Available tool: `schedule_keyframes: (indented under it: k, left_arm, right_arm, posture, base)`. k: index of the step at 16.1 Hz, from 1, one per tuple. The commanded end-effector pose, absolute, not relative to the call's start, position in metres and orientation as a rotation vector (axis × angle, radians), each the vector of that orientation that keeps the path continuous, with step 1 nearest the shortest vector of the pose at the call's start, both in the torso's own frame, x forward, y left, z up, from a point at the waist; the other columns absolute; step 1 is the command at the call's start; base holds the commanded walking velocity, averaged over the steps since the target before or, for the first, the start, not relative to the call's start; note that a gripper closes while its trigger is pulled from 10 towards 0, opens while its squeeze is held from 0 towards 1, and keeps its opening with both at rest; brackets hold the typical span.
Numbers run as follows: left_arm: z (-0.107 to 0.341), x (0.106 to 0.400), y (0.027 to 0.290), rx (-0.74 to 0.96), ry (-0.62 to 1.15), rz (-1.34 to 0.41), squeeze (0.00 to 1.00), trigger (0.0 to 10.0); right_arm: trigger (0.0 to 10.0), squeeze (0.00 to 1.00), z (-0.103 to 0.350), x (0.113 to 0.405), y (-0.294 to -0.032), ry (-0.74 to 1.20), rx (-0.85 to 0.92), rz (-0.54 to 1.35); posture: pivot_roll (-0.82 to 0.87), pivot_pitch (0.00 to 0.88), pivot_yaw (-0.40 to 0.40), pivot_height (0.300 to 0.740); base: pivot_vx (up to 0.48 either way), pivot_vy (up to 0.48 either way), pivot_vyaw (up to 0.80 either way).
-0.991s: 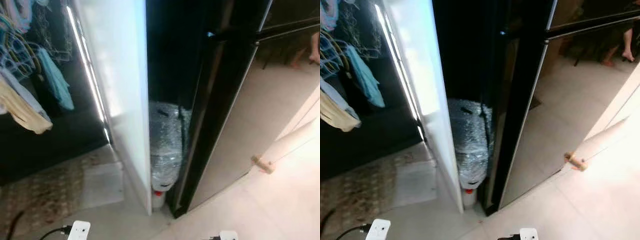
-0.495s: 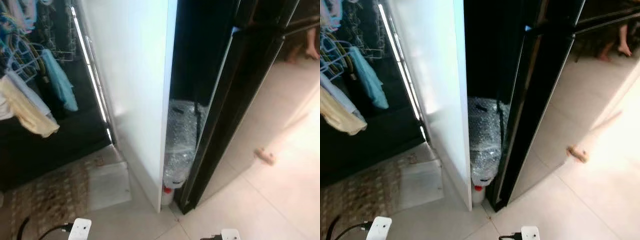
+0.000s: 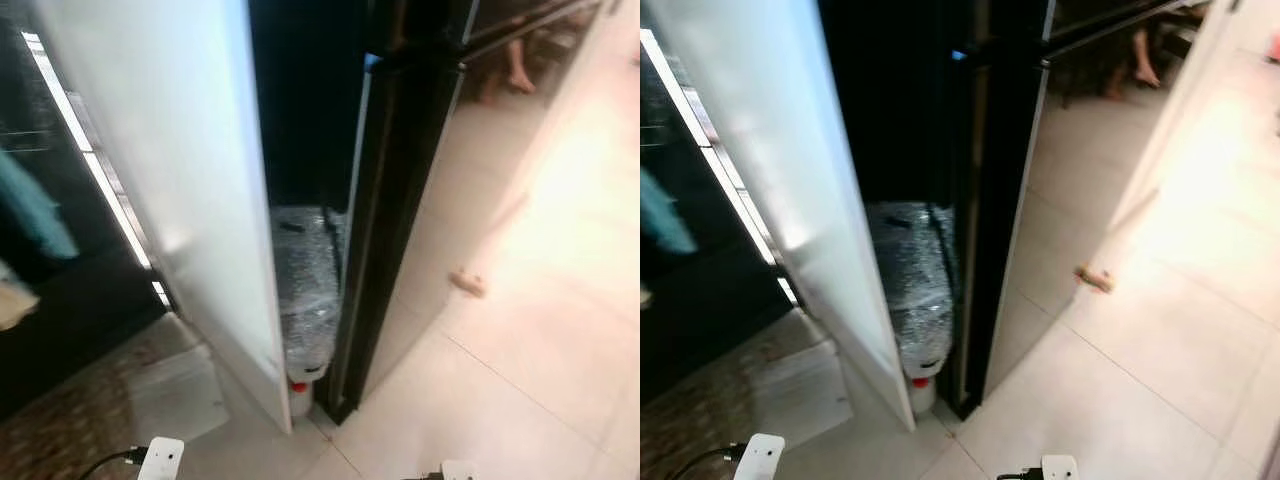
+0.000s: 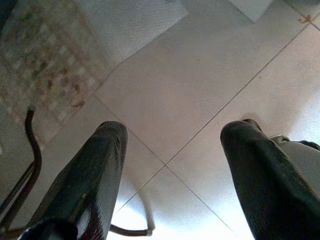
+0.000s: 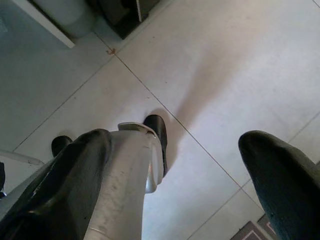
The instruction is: Restocking fridge
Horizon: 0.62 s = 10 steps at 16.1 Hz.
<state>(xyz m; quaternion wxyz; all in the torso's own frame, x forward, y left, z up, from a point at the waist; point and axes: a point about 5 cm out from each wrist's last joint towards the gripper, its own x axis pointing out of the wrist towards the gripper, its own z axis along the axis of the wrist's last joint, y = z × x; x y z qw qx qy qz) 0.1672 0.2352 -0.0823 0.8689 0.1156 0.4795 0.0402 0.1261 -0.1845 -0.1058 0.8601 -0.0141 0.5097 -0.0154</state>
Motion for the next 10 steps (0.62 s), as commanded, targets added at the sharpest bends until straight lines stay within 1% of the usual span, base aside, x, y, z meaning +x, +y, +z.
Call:
schedule_keyframes:
  k: [1, 3, 6, 10]
  left_arm:
    - [-0.0844, 0.1626, 0.2356, 0.242, 1.025, 0.08, 0.0, 10.0]
    - [-0.0844, 0.1622, 0.2363, 0.239, 1.026, 0.082, 0.0, 10.0]
    - [-0.0843, 0.1618, 0.2375, 0.24, 1.028, 0.083, 0.0, 10.0]
    - [-0.0839, 0.1624, 0.2375, 0.245, 1.025, 0.078, 0.0, 10.0]
  right_arm:
    - [10.0, 0.0, -0.1094, 0.116, -0.1842, 1.113, -0.035, -0.028]
    - [10.0, 0.0, -0.1095, 0.1157, -0.1835, 1.114, -0.033, -0.027]
    - [10.0, 0.0, -0.1098, 0.1153, -0.1822, 1.115, -0.028, -0.028]
    - [10.0, 0.0, -0.1098, 0.1154, -0.1822, 1.116, -0.026, -0.031]
  posture:
    - [-0.09, 0.0, 0.035, 0.74]
    - [-0.09, 0.0, 0.038, 0.74]
    - [-0.09, 0.0, 0.044, 0.74]
    - [-0.09, 0.0, 0.045, 0.74]
  base:
    - [0.0, 0.0, -0.74]
    - [0.0, 0.0, -0.74]
    - [0.0, 0.401, -0.74]
    - [0.0, 0.0, -0.74]
